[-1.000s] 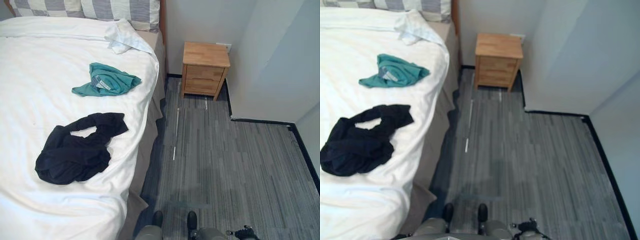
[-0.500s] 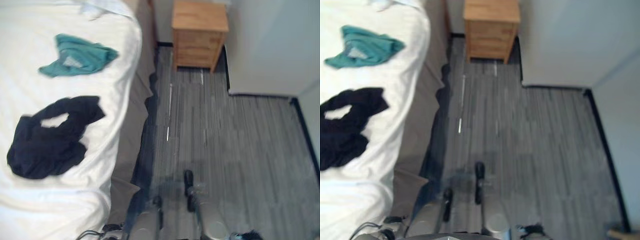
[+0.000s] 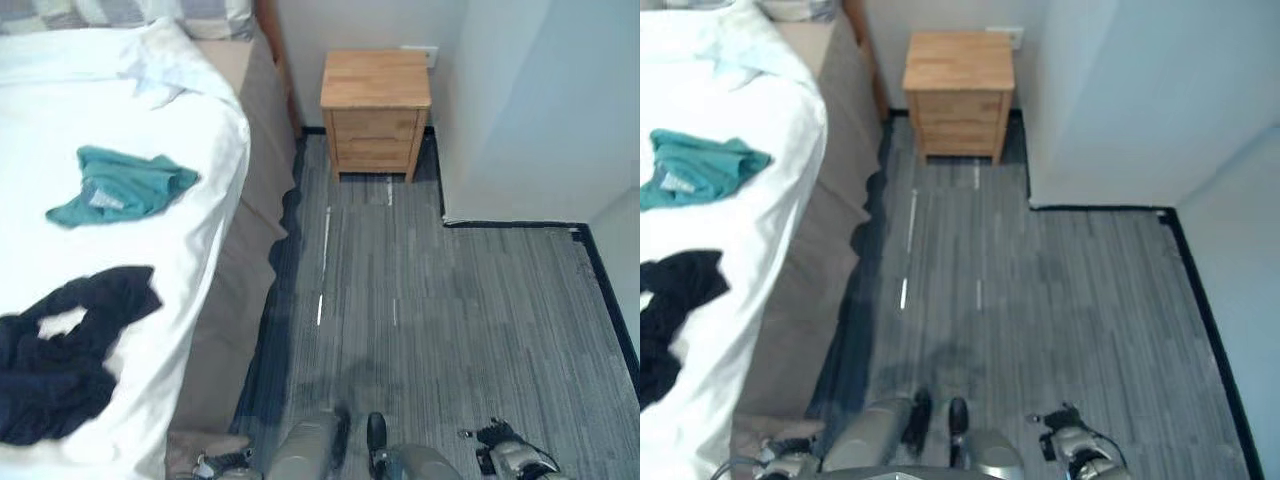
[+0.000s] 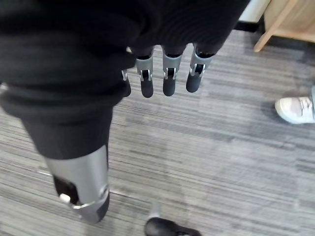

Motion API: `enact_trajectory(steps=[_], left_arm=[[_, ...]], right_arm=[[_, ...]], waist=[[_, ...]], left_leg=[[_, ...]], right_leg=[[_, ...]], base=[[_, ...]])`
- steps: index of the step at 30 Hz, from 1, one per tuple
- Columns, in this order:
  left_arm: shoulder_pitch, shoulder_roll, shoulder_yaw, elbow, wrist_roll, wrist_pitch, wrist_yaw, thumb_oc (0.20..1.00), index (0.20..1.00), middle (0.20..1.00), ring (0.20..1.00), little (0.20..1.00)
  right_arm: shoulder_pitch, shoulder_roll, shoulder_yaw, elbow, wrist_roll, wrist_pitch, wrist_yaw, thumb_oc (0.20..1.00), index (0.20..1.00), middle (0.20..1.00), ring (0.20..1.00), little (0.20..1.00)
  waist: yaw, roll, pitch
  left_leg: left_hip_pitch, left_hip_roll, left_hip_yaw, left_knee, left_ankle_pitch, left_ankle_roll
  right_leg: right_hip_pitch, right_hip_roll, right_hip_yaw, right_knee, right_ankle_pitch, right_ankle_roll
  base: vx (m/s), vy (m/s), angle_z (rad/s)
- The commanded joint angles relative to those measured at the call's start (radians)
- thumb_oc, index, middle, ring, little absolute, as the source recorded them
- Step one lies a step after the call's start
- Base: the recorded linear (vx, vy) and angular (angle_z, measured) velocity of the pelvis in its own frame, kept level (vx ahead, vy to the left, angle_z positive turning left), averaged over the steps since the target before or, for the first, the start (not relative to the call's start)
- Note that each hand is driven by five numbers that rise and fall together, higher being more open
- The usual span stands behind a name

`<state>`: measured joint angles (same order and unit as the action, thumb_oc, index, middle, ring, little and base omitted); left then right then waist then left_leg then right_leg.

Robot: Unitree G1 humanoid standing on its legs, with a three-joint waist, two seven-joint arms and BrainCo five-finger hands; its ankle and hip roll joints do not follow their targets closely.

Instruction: Tidy up the quilt and then pick up the clothes from the bed and put them into the laundry hamper.

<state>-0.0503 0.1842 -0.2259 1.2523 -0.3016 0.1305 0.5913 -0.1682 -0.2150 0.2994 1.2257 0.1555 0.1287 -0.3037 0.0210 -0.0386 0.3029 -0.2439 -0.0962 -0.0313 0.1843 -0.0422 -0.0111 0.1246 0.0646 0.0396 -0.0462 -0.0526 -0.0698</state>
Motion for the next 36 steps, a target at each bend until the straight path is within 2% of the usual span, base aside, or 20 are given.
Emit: enact_trajectory(steps=[1, 5, 8, 11, 12, 14, 15, 16, 18, 19, 20, 23, 24, 25, 27, 29, 32, 33, 34, 36], left_arm=[[-0.023, -0.030, -0.036, 0.009, -0.039, -0.018, 0.034, 1.000, 1.000, 1.000, 1.000, 1.000], [-0.026, -0.043, -0.032, 0.005, -0.009, -0.012, -0.001, 1.000, 1.000, 1.000, 1.000, 1.000], [-0.033, -0.048, -0.027, 0.006, 0.032, -0.015, -0.011, 1.000, 1.000, 1.000, 1.000, 1.000], [-0.027, -0.049, -0.035, 0.018, 0.035, -0.007, 0.004, 1.000, 1.000, 1.000, 1.000, 1.000], [-0.023, -0.046, -0.042, 0.020, 0.024, -0.003, 0.015, 1.000, 1.000, 1.000, 1.000, 1.000], [-0.024, -0.044, -0.040, 0.019, 0.017, 0.021, 0.021, 1.000, 1.000, 1.000, 1.000, 1.000], [-0.023, -0.043, -0.040, 0.014, 0.019, 0.034, 0.027, 1.000, 1.000, 1.000, 1.000, 1.000], [-0.024, -0.041, -0.045, 0.010, 0.017, 0.048, 0.036, 1.000, 1.000, 1.000, 1.000, 1.000], [-0.021, -0.028, -0.064, 0.006, 0.013, 0.065, 0.034, 1.000, 1.000, 1.000, 1.000, 1.000], [-0.020, -0.024, -0.070, 0.012, 0.020, 0.062, 0.025, 1.000, 1.000, 1.000, 1.000, 1.000], [-0.016, -0.035, -0.085, 0.033, 0.049, 0.047, 0.015, 1.000, 1.000, 1.000, 1.000, 1.000], [-0.025, -0.037, -0.095, 0.035, 0.077, 0.062, 0.018, 1.000, 1.000, 1.000, 1.000, 1.000], [-0.023, -0.033, -0.097, 0.027, 0.077, 0.086, 0.022, 1.000, 1.000, 1.000, 1.000, 1.000], [-0.021, -0.026, -0.090, 0.024, 0.065, 0.090, 0.023, 1.000, 1.000, 1.000, 1.000, 1.000], [-0.009, -0.031, -0.056, 0.015, 0.081, 0.097, 0.030, 1.000, 1.000, 1.000, 1.000, 1.000], [-0.016, -0.031, -0.059, 0.008, 0.099, 0.102, 0.011, 1.000, 1.000, 1.000, 1.000, 1.000], [-0.013, -0.043, -0.055, 0.003, 0.110, 0.084, 0.011, 1.000, 1.000, 1.000, 1.000, 1.000], [-0.021, -0.053, -0.068, -0.003, 0.109, 0.065, 0.018, 1.000, 1.000, 1.000, 1.000, 1.000], [-0.020, -0.054, -0.071, -0.003, 0.102, 0.060, 0.020, 1.000, 1.000, 1.000, 1.000, 1.000], [-0.009, -0.053, -0.079, -0.001, 0.074, 0.037, 0.022, 1.000, 1.000, 1.000, 1.000, 1.000]], right_arm=[[0.103, -0.023, 0.031, 0.000, -0.035, -0.013, -0.012, 1.000, 1.000, 1.000, 1.000, 1.000], [0.126, -0.025, 0.003, 0.030, -0.056, -0.022, -0.014, 1.000, 1.000, 1.000, 1.000, 1.000], [0.130, -0.020, -0.017, 0.066, -0.063, -0.014, -0.039, 1.000, 1.000, 1.000, 1.000, 1.000], [0.155, -0.012, -0.033, 0.070, -0.006, 0.009, -0.057, 1.000, 1.000, 1.000, 1.000, 1.000], [0.172, -0.013, -0.042, 0.065, 0.012, 0.006, -0.051, 1.000, 1.000, 1.000, 1.000, 1.000], [0.189, -0.012, -0.052, 0.061, 0.019, -0.008, -0.041, 1.000, 1.000, 1.000, 1.000, 1.000], [0.189, -0.009, -0.046, 0.055, 0.030, -0.010, -0.043, 1.000, 1.000, 1.000, 1.000, 1.000], [0.183, -0.003, -0.036, 0.051, 0.042, -0.016, -0.043, 1.000, 1.000, 1.000, 1.000, 1.000], [0.153, 0.014, -0.013, 0.048, 0.042, -0.034, -0.033, 1.000, 1.000, 1.000, 1.000, 1.000], [0.139, 0.019, -0.007, 0.051, 0.040, -0.040, -0.030, 1.000, 1.000, 1.000, 1.000, 1.000], [0.127, 0.023, 0.007, 0.056, 0.063, -0.049, -0.028, 1.000, 1.000, 1.000, 1.000, 1.000], [0.129, 0.017, 0.002, 0.060, 0.048, -0.052, -0.022, 1.000, 1.000, 1.000, 1.000, 1.000], [0.136, 0.016, -0.005, 0.059, 0.033, -0.037, -0.028, 1.000, 1.000, 1.000, 1.000, 1.000], [0.138, 0.016, -0.012, 0.057, 0.022, -0.014, -0.031, 1.000, 1.000, 1.000, 1.000, 1.000], [0.153, 0.015, -0.017, 0.064, -0.004, 0.020, -0.035, 1.000, 1.000, 1.000, 1.000, 1.000], [0.153, 0.005, -0.002, 0.064, 0.053, -0.008, -0.054, 1.000, 1.000, 1.000, 1.000, 1.000], [0.139, -0.009, -0.008, 0.041, 0.033, -0.019, -0.041, 1.000, 1.000, 1.000, 1.000, 1.000], [0.102, -0.045, 0.002, 0.009, 0.028, -0.044, -0.048, 1.000, 1.000, 1.000, 1.000, 1.000], [0.098, -0.049, 0.002, 0.008, 0.033, -0.047, -0.049, 1.000, 1.000, 1.000, 1.000, 1.000], [0.068, -0.063, -0.012, -0.003, 0.044, -0.084, -0.048, 1.000, 1.000, 1.000, 1.000, 1.000]], waist=[[0.033, 0.055, 0.008], [0.053, 0.063, 0.006], [0.046, 0.064, -0.021], [0.055, 0.051, -0.050], [0.054, 0.062, -0.065], [0.052, 0.082, -0.067], [0.051, 0.081, -0.059], [0.053, 0.080, -0.050], [0.052, 0.067, -0.021], [0.043, 0.046, -0.007], [0.002, -0.002, -0.003], [-0.039, 0.003, -0.001], [-0.059, 0.007, -0.012], [-0.061, 0.008, -0.025], [-0.061, 0.003, -0.054], [-0.062, 0.006, -0.068], [-0.046, -0.005, -0.064], [-0.026, -0.009, -0.042], [-0.023, -0.005, -0.036], [0.003, 0.009, -0.013]], left_leg=[[0.041, 0.038, -0.059, -0.233, 0.138, -0.041], [-0.023, 0.038, -0.017, -0.214, 0.131, -0.038], [-0.005, 0.064, 0.021, -0.145, 0.109, -0.014], [0.022, 0.049, 0.020, -0.111, 0.093, 0.022], [0.058, 0.048, 0.028, -0.112, 0.071, 0.049], [0.111, 0.036, 0.030, -0.105, 0.039, 0.077], [0.138, 0.030, 0.028, -0.096, 0.024, 0.082], [0.155, 0.028, 0.028, -0.086, 0.012, 0.087], [0.198, 0.025, 0.021, -0.082, 0.001, 0.084], [0.224, 0.009, -0.004, -0.087, -0.011, 0.078], [0.293, -0.041, -0.072, -0.107, -0.070, 0.079], [0.365, -0.044, -0.108, -0.133, -0.120, 0.076], [0.405, -0.029, -0.113, -0.129, -0.155, 0.071], [0.426, 0.003, -0.072, -0.104, -0.188, 0.058], [0.419, 0.059, -0.037, 0.036, -0.206, 0.026], [0.381, 0.136, -0.027, 0.232, -0.102, -0.021], [0.285, 0.125, -0.017, 0.473, -0.037, -0.028], [0.067, 0.102, 0.008, 0.637, -0.017, -0.012], [0.053, 0.101, 0.012, 0.634, -0.025, -0.009], [0.030, 0.068, 0.046, 0.452, -0.037, 0.000]], right_leg=[[-0.061, -0.042, -0.026, 0.101, -0.026, 0.122], [0.015, -0.051, -0.005, 0.113, -0.083, 0.128], [0.041, -0.113, -0.026, 0.214, -0.135, 0.158], [0.002, -0.214, -0.074, 0.507, -0.017, 0.205], [-0.063, -0.252, -0.080, 0.718, 0.070, 0.212], [-0.164, -0.271, -0.088, 0.968, 0.131, 0.197], [-0.211, -0.283, -0.101, 0.990, 0.137, 0.188], [-0.251, -0.285, -0.120, 0.982, 0.128, 0.180], [-0.324, -0.243, -0.175, 0.821, 0.109, 0.177], [-0.336, -0.206, -0.200, 0.627, 0.099, 0.186], [-0.376, -0.153, -0.213, 0.218, 0.143, 0.211], [-0.398, -0.118, -0.198, 0.030, 0.193, 0.221], [-0.402, -0.124, -0.182, 0.034, 0.202, 0.213], [-0.376, -0.141, -0.210, 0.040, 0.178, 0.201], [-0.336, -0.161, -0.171, 0.127, 0.154, 0.190], [-0.304, -0.172, -0.158, 0.186, 0.118, 0.166], [-0.259, -0.176, -0.176, 0.187, 0.097, 0.138], [-0.192, -0.170, -0.162, 0.185, 0.056, 0.103], [-0.182, -0.166, -0.162, 0.185, 0.051, 0.101], [-0.115, -0.149, -0.159, 0.159, 0.029, 0.107]], base=[[0.43, 0.174, -0.52], [0.43, 0.258, -0.52], [0.37, 0.333, -0.25], [0.46, 0.411, -0.25], [0.41, 0.415, -0.24], [0.44, 0.392, -0.11], [0.37, 0.240, 0.07], [0.33, 0.087, 0.15], [0.36, -0.050, 0.08], [0.71, -0.235, -0.08], [0.67, -0.213, -0.03], [0.64, -0.031, 0.92], [0.82, 0.012, 0.41], [0.94, -0.037, 0.49], [0.71, -0.117, 0.47], [0.56, -0.164, 0.18], [0.32, -0.118, 0.42], [0.32, -0.080, 0.04], [0.42, -0.001, -0.23], [0.28, 0.098, -0.21]])
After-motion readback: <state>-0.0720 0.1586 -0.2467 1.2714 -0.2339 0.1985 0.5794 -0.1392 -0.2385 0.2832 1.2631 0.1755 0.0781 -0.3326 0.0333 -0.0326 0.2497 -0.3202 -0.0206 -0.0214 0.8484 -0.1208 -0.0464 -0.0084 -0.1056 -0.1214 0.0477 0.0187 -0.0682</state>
